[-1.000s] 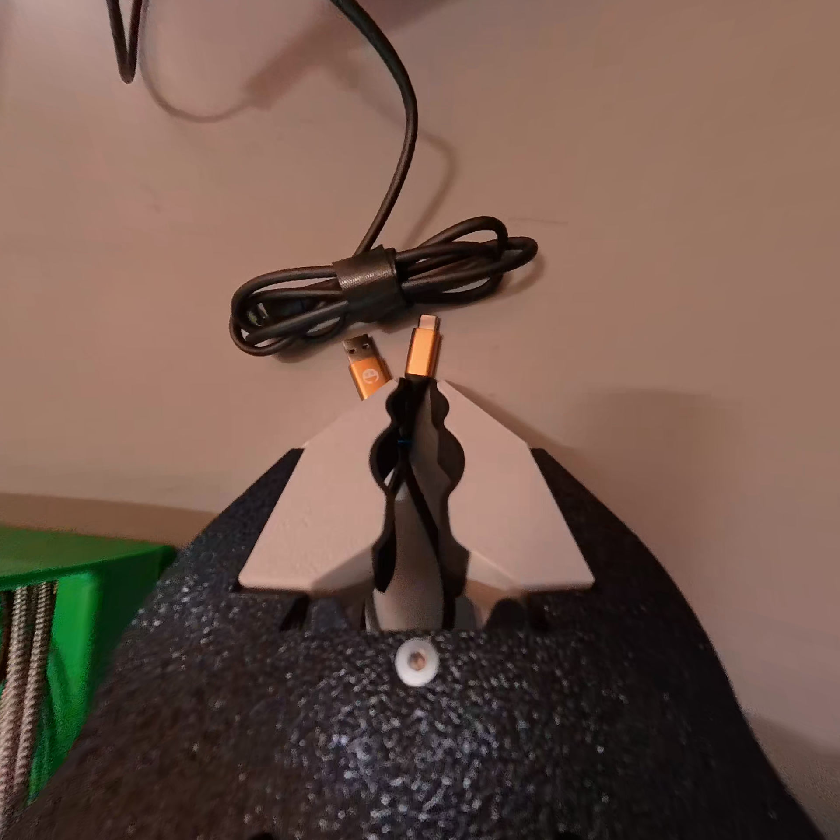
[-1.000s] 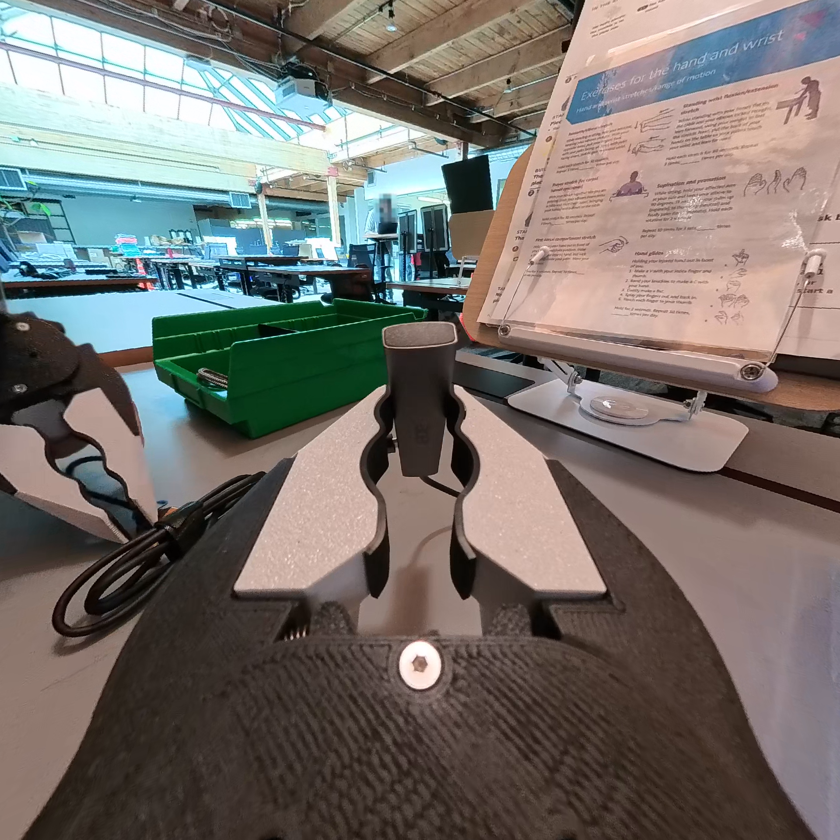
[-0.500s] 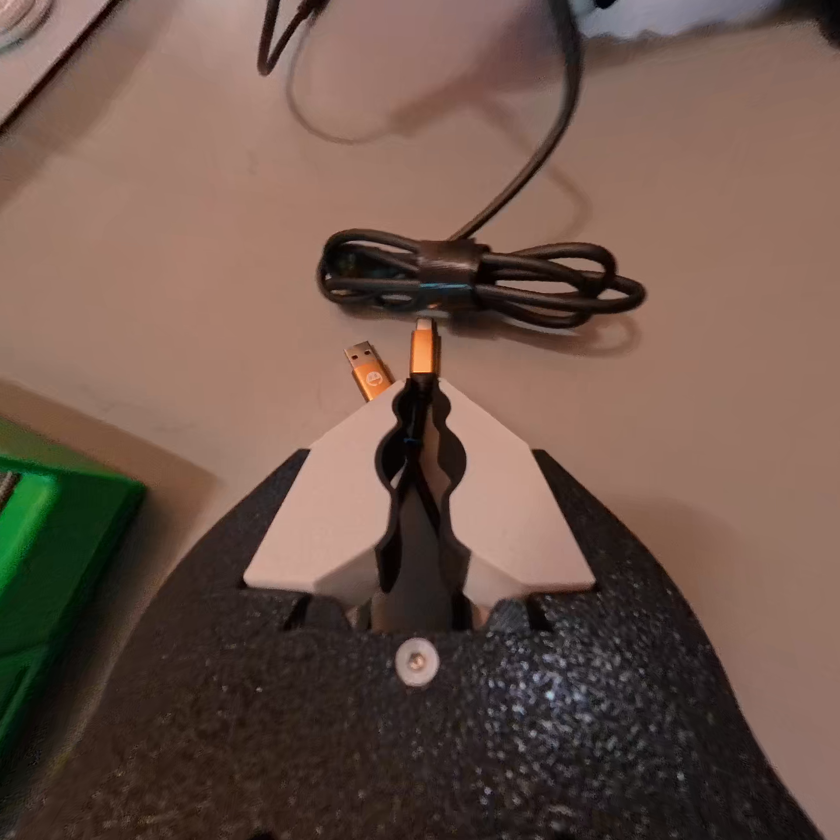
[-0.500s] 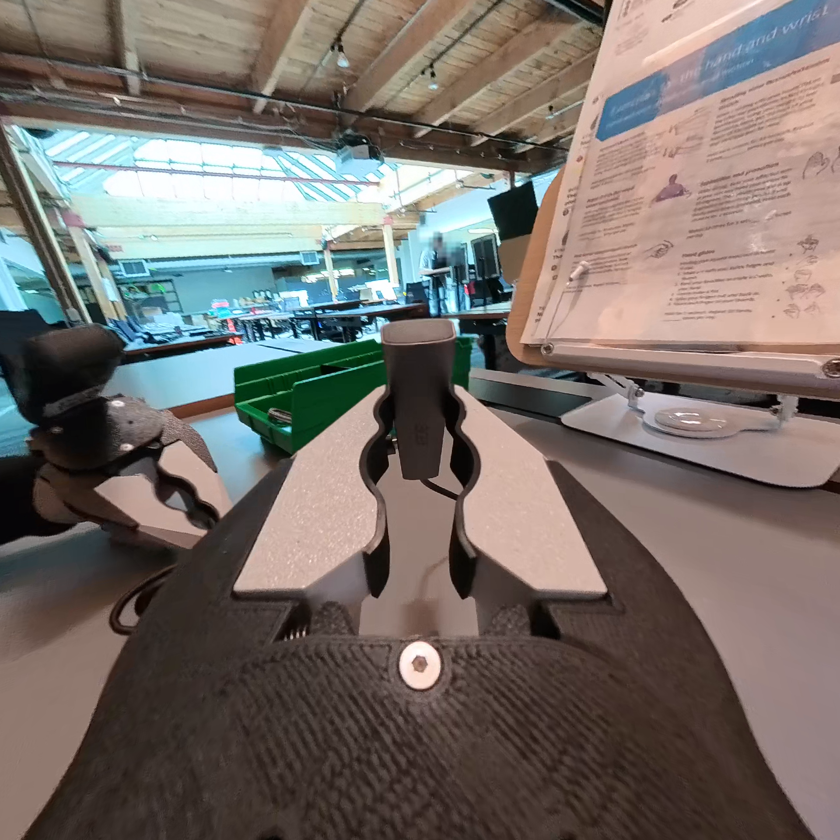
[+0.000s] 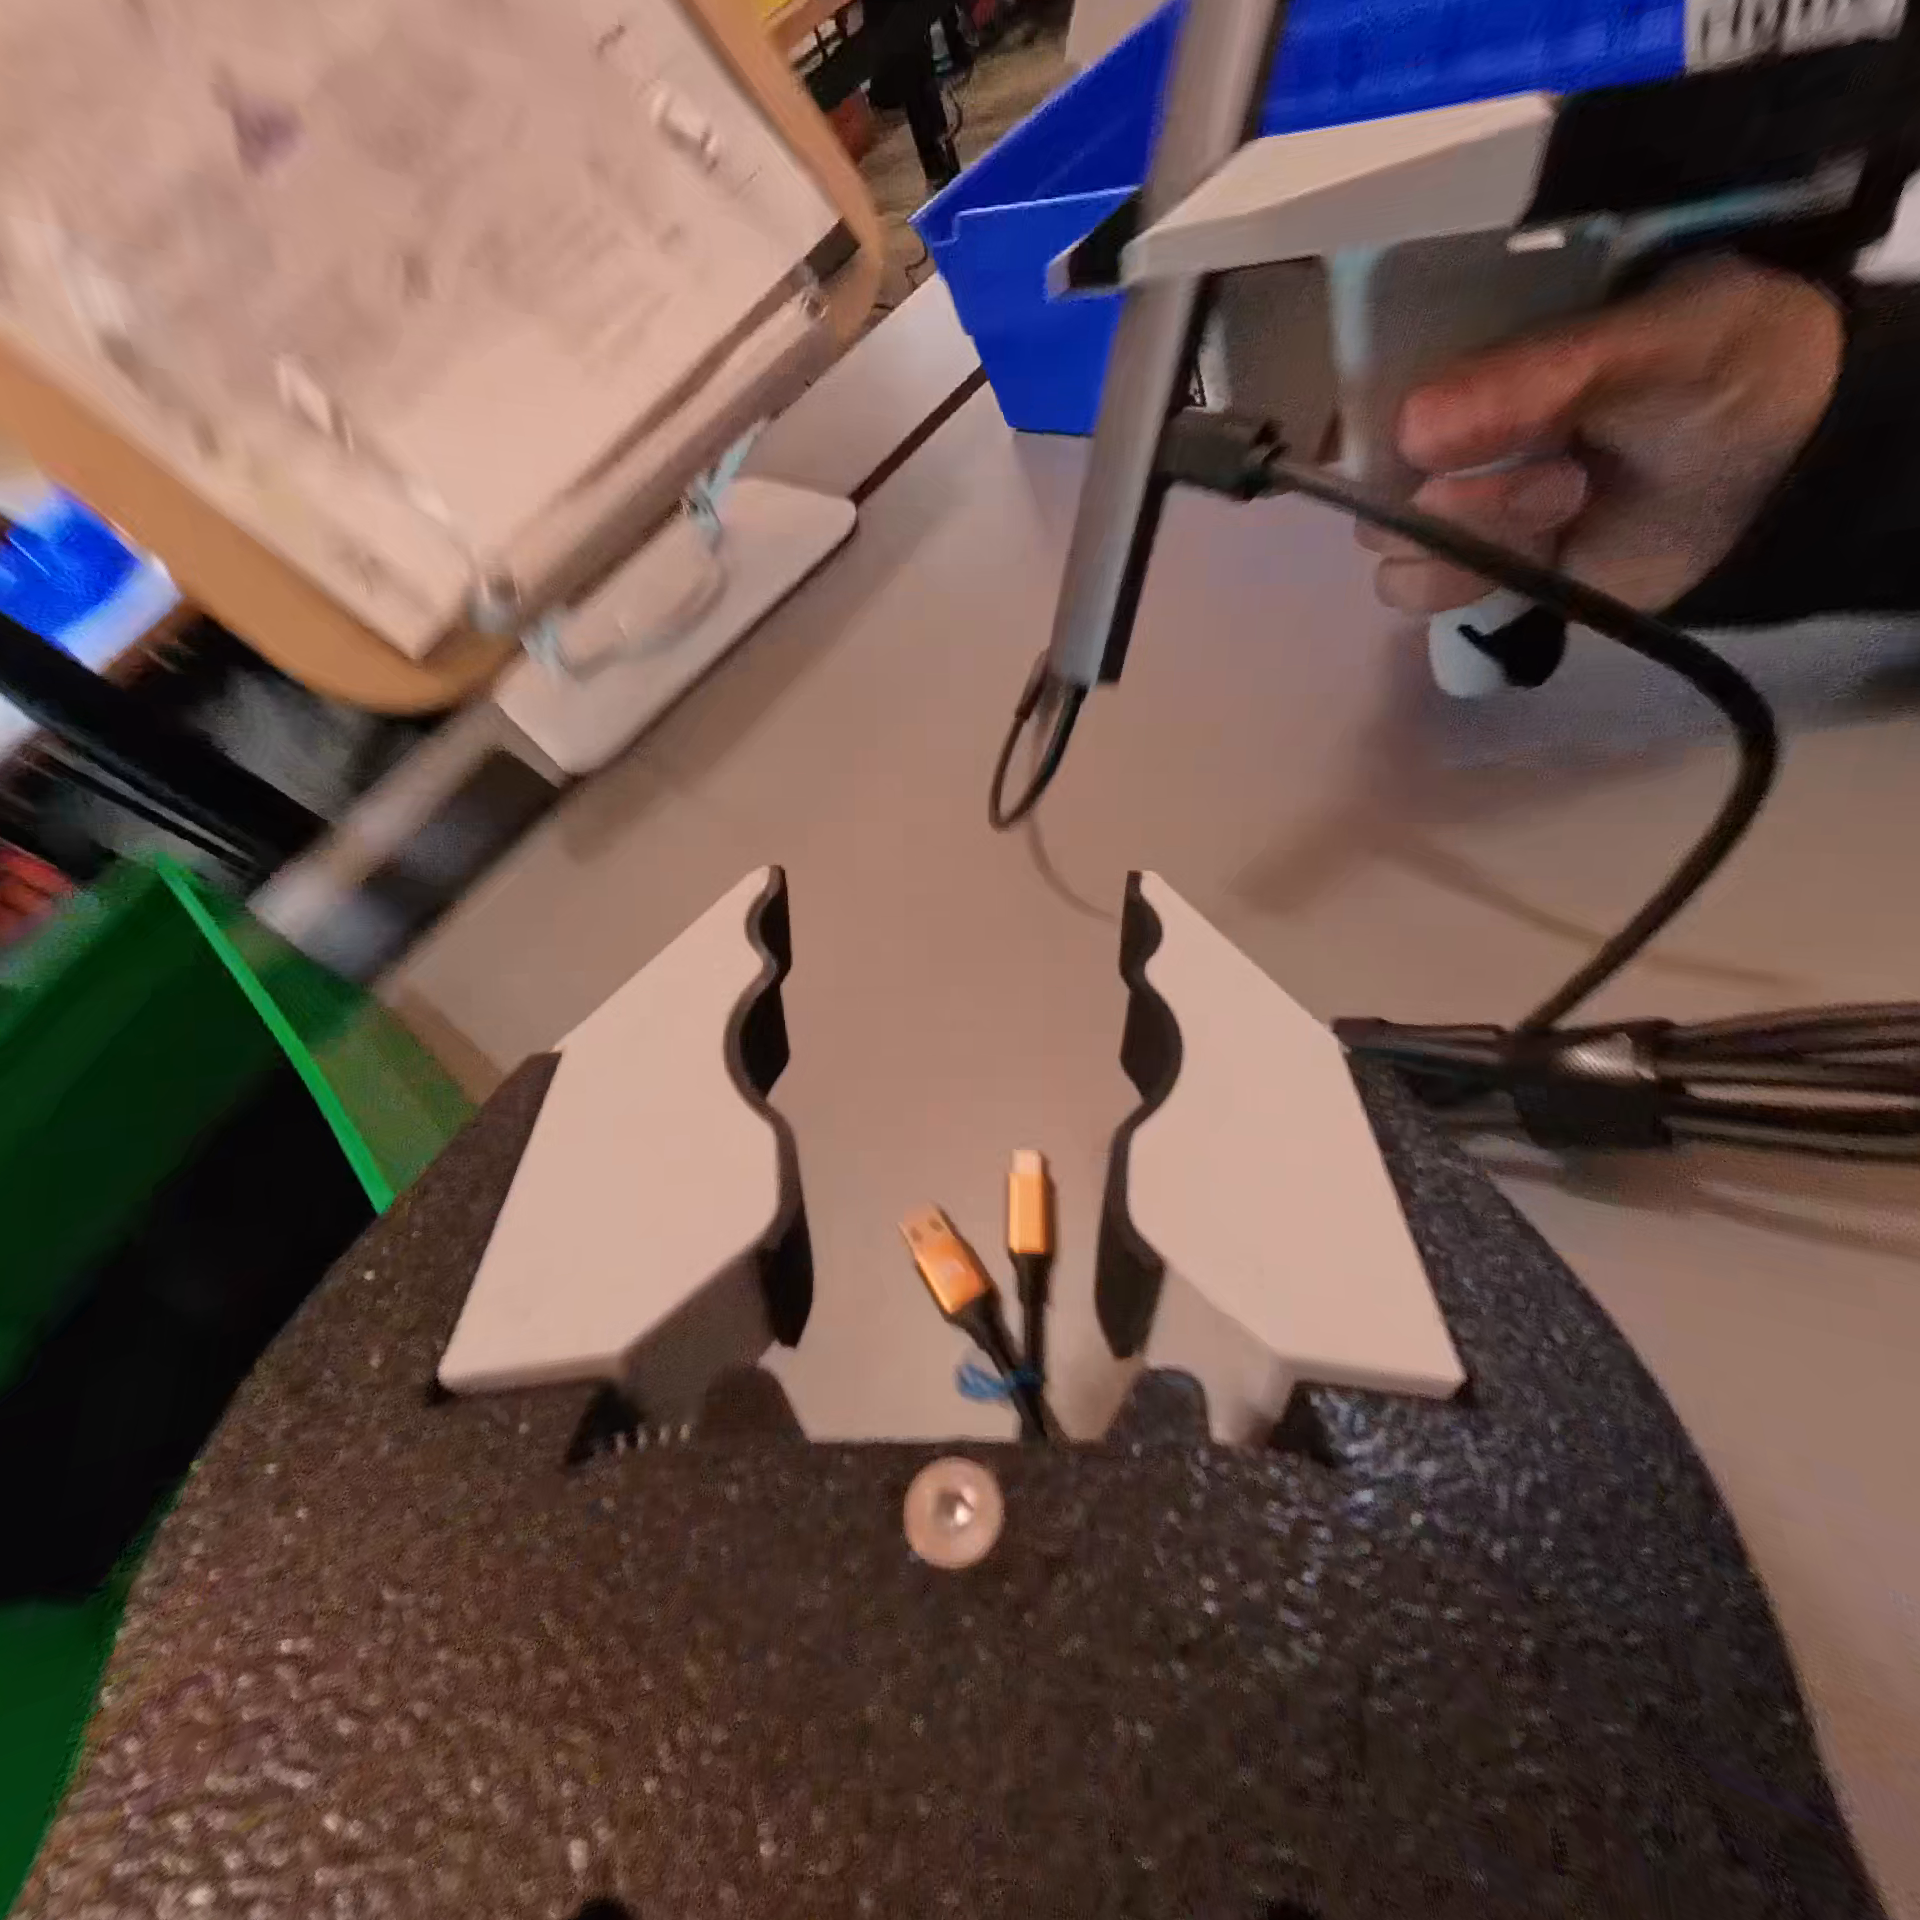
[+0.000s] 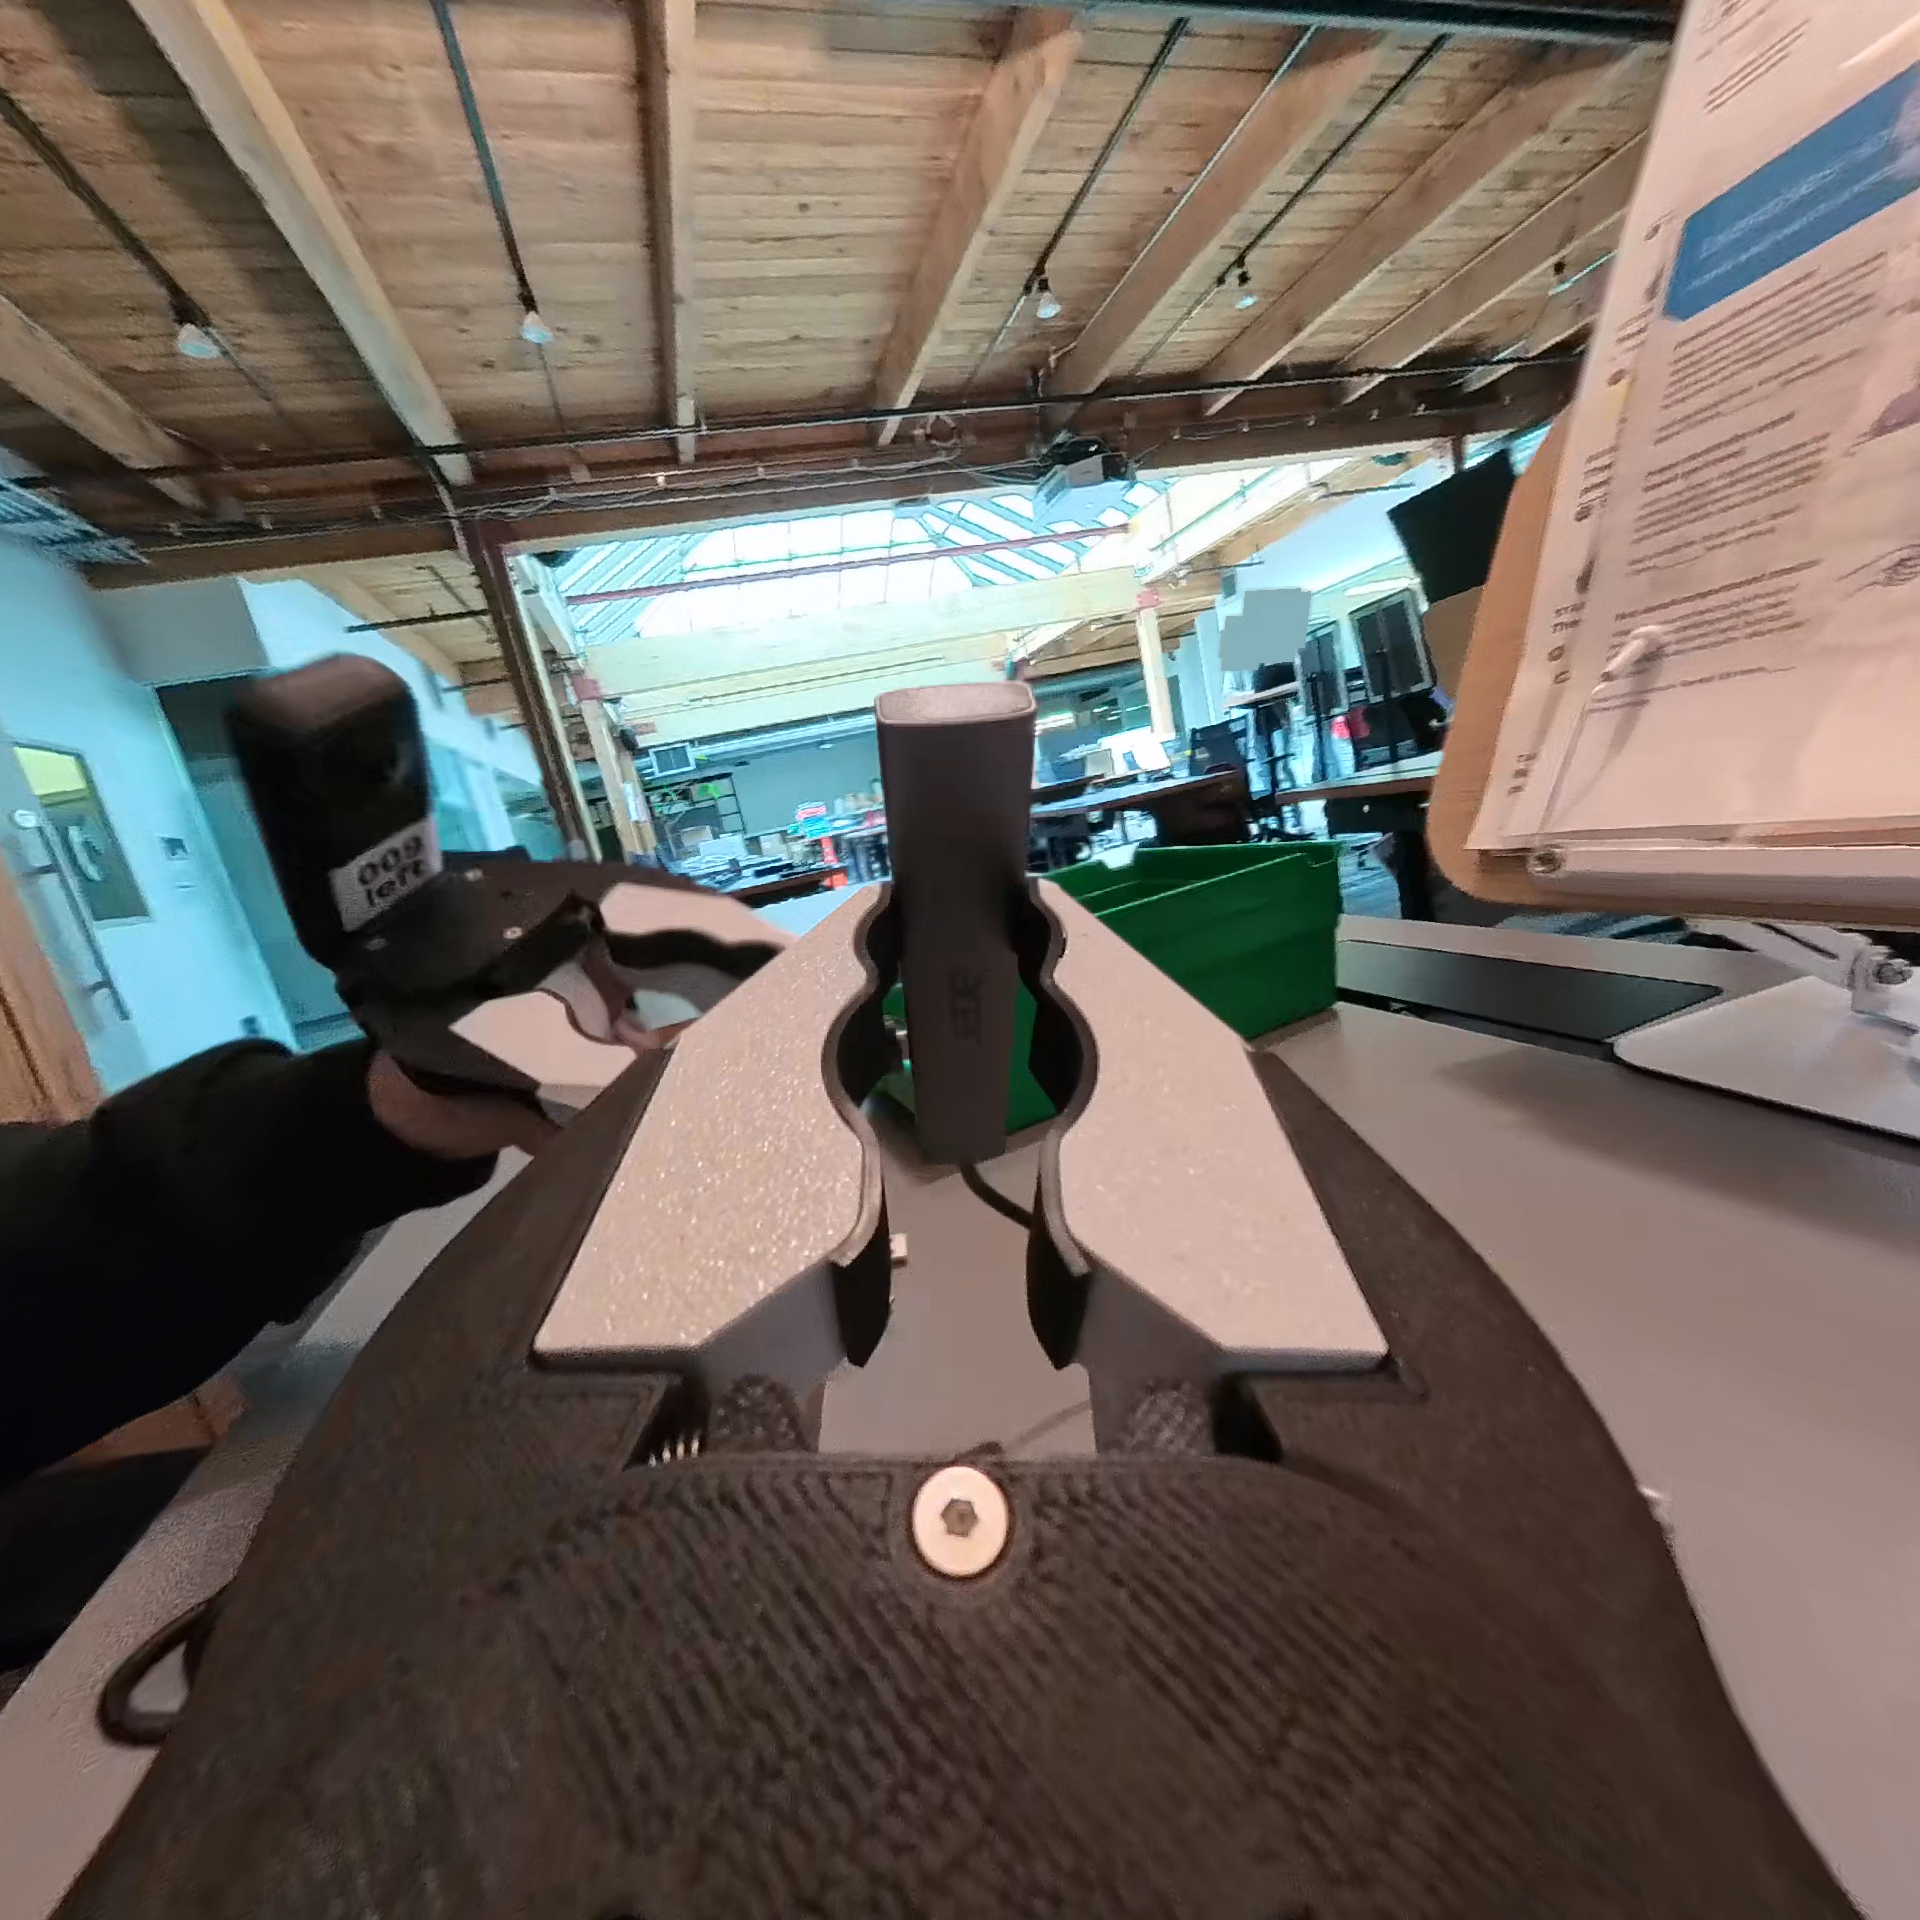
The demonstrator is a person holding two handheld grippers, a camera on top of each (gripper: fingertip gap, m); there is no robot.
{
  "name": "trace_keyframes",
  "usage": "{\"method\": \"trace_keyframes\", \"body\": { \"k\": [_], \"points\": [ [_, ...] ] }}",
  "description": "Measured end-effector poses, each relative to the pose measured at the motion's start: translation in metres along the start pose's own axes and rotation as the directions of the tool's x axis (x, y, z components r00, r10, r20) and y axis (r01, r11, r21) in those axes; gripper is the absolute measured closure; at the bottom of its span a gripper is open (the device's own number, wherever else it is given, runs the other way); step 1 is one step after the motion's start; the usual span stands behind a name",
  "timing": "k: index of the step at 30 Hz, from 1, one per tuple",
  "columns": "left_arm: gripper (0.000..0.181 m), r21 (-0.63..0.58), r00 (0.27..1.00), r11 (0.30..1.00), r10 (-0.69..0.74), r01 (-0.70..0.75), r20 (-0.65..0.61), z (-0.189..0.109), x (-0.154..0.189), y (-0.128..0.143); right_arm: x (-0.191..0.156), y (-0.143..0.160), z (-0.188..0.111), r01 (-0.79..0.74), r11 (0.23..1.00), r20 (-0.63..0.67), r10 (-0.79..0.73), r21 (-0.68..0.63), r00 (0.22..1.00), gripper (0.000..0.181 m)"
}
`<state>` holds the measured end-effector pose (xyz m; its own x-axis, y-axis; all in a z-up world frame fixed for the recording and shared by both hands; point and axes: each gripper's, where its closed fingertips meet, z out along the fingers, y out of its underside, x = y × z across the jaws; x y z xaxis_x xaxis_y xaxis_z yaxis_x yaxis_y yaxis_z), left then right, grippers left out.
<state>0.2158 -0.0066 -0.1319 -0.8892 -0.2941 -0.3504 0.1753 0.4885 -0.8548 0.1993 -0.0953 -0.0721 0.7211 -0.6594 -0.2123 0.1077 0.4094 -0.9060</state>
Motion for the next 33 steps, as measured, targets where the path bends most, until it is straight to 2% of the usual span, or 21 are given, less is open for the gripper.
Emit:
{"method": "trace_keyframes", "body": {
  "k": [2, 4, 5, 6, 7, 8, 9, 11, 13, 15, 18, 22, 28, 30, 33],
  "points": [
    [0.120, -0.054, 0.972, 0.973, 0.227, -0.224, 0.060, 0.017, 0.011, -0.012, -0.005, 0.003, 0.003, -0.014, 1.000, 0.018, 0.014, -0.003, 1.000, 0.160],
    [0.126, -0.078, 0.925, 0.928, 0.371, -0.365, 0.085, 0.036, 0.023, -0.018, -0.012, 0.003, 0.005, -0.046, 0.999, 0.060, 0.046, 0.005, 0.997, 0.160],
    [0.138, -0.083, 0.906, 0.913, 0.407, -0.399, 0.119, 0.044, 0.024, -0.020, -0.014, 0.003, 0.005, -0.059, 0.998, 0.074, 0.059, 0.008, 0.996, 0.160],
    [0.159, -0.093, 0.880, 0.897, 0.443, -0.433, 0.170, 0.048, 0.021, -0.024, -0.015, 0.002, 0.005, -0.061, 0.998, 0.076, 0.060, 0.010, 0.995, 0.159],
    [0.169, -0.109, 0.846, 0.871, 0.491, -0.479, 0.206, 0.051, 0.018, -0.026, -0.013, 0.000, 0.004, -0.054, 0.998, 0.068, 0.053, 0.018, 0.996, 0.159],
    [0.172, -0.129, 0.805, 0.842, 0.539, -0.524, 0.247, 0.051, 0.013, -0.029, -0.013, 0.000, 0.002, -0.041, 0.999, 0.073, 0.040, 0.008, 0.997, 0.159],
    [0.173, -0.149, 0.760, 0.805, 0.592, -0.575, 0.267, 0.049, 0.007, -0.031, -0.014, 0.002, 0.000, -0.030, 0.999, 0.096, 0.031, -0.015, 0.995, 0.159],
    [0.173, -0.158, 0.640, 0.686, 0.722, -0.710, 0.263, 0.044, -0.001, -0.038, -0.020, 0.004, -0.004, -0.018, 0.998, 0.149, 0.027, -0.062, 0.989, 0.157],
    [0.173, -0.153, 0.517, 0.565, 0.813, -0.810, 0.267, 0.035, -0.010, -0.046, -0.023, 0.012, -0.003, 0.027, 0.993, 0.165, -0.007, -0.114, 0.986, 0.145],
    [0.174, -0.179, 0.442, 0.489, 0.862, -0.854, 0.248, 0.027, -0.020, -0.050, -0.028, 0.027, 0.001, 0.085, 0.979, 0.171, -0.054, -0.183, 0.984, 0.133],
    [0.174, -0.219, 0.337, 0.378, 0.920, -0.899, 0.201, 0.021, -0.027, -0.048, -0.038, 0.036, 0.008, 0.120, 0.973, 0.189, -0.082, -0.198, 0.979, 0.125],
    [0.174, -0.234, 0.266, 0.311, 0.942, -0.921, 0.207, 0.016, -0.030, -0.050, -0.036, 0.043, 0.013, 0.165, 0.963, 0.154, -0.134, -0.213, 0.979, 0.124],
    [0.174, -0.183, 0.227, 0.278, 0.940, -0.943, 0.256, 0.013, -0.022, -0.058, -0.032, 0.035, 0.012, 0.127, 0.976, 0.133, -0.105, -0.175, 0.986, 0.129],
    [0.174, -0.160, 0.237, 0.285, 0.935, -0.945, 0.265, 0.014, -0.019, -0.058, -0.034, 0.037, 0.011, 0.111, 0.976, 0.147, -0.083, -0.190, 0.986, 0.127],
    [0.174, -0.159, 0.210, 0.257, 0.942, -0.953, 0.263, 0.015, -0.017, -0.057, -0.037, 0.040, 0.011, 0.124, 0.971, 0.168, -0.090, -0.204, 0.982, 0.132]
  ]
}}
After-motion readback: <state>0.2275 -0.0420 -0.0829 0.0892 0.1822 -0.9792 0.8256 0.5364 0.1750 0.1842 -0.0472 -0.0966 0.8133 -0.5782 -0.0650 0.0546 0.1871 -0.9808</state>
